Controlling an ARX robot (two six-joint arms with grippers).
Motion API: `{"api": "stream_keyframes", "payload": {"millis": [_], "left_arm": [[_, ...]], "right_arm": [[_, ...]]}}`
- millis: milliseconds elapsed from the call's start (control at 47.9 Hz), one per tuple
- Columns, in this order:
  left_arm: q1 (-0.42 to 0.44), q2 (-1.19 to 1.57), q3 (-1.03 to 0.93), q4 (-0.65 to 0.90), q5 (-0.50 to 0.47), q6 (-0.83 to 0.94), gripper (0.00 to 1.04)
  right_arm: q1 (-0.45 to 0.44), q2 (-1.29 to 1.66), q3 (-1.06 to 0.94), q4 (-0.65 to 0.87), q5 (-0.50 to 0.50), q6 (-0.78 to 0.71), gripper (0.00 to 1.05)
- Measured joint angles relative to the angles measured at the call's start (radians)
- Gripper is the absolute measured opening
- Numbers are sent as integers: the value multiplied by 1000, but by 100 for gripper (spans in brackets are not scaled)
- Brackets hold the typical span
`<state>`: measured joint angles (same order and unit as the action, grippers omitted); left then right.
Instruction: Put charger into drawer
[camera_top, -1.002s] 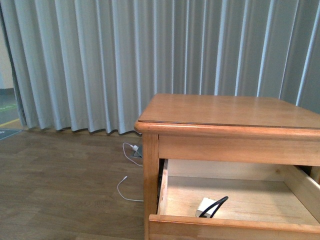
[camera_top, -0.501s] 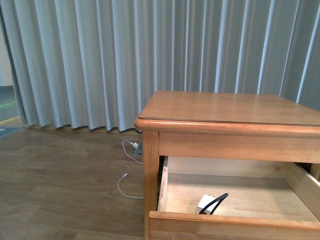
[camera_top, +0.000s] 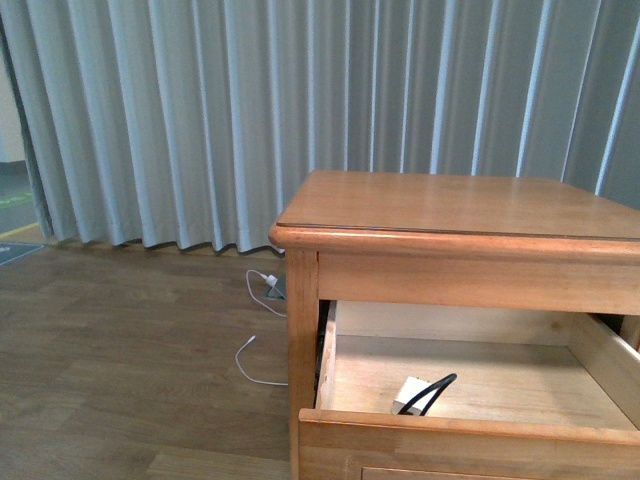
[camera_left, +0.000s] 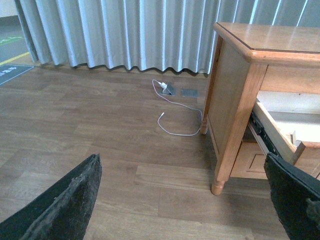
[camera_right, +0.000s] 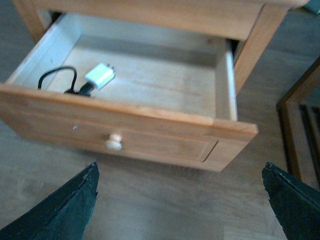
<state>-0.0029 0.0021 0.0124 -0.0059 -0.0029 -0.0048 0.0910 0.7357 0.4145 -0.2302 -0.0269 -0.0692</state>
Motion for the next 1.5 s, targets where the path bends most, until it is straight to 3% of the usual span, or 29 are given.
{"api": "stream_keyframes", "payload": {"millis": [188, 418, 877, 1504], "left_arm": [[0, 0, 0, 0, 0, 0, 99], [0, 0, 0, 0, 0, 0, 99], [0, 0, 0, 0, 0, 0, 99], [0, 0, 0, 0, 0, 0, 99]], "right_arm": [[56, 262, 70, 32, -57, 82, 97], [89, 499, 134, 161, 11, 100, 97], [58, 847, 269, 310, 79, 192, 97], [48, 1135, 485, 502, 201, 189, 97]]}}
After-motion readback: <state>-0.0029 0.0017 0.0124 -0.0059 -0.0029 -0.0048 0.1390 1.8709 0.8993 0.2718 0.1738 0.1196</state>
